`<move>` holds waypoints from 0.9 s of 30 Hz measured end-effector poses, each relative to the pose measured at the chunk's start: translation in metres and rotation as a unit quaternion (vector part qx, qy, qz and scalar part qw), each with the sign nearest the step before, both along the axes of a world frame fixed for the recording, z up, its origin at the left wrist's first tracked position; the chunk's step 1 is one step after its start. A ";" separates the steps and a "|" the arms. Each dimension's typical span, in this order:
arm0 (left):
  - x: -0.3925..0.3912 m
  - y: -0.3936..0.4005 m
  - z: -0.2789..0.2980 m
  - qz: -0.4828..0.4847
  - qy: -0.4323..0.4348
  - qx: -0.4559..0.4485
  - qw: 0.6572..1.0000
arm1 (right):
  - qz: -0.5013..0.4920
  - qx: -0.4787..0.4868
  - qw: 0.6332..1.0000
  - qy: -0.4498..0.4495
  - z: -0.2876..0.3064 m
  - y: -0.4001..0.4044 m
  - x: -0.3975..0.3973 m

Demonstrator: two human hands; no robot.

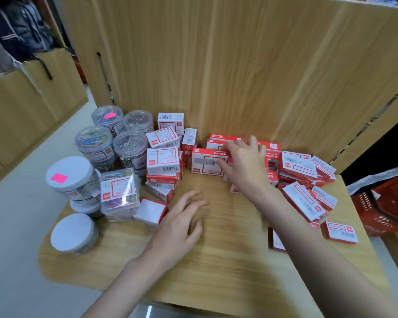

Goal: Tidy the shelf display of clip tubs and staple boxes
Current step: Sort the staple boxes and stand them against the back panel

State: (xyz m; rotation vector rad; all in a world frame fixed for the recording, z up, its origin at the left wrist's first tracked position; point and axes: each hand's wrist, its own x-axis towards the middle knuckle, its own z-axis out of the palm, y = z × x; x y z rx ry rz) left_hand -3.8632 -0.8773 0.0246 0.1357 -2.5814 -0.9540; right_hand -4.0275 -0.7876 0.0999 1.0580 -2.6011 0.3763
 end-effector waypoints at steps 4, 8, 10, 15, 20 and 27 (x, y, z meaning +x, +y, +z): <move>-0.001 0.001 -0.004 -0.031 -0.009 -0.040 0.999 | -0.020 -0.026 0.999 0.020 -0.004 0.004 0.002; 0.004 0.003 0.004 -0.052 0.014 -0.084 0.995 | -0.036 -0.023 0.999 0.025 -0.002 0.005 0.010; 0.014 0.004 0.015 -0.033 0.048 -0.069 0.996 | 0.003 -0.047 0.999 0.020 0.004 0.011 0.016; 0.043 -0.008 0.056 0.074 0.137 -0.078 0.985 | 0.073 -0.122 0.989 -0.037 0.025 0.019 0.032; 0.059 -0.042 0.097 0.147 0.203 -0.106 0.962 | 0.130 -0.135 0.980 -0.066 0.033 -0.005 0.045; 0.068 -0.134 0.108 0.223 0.240 -0.062 0.943 | 0.171 -0.100 0.975 -0.103 0.047 -0.054 0.062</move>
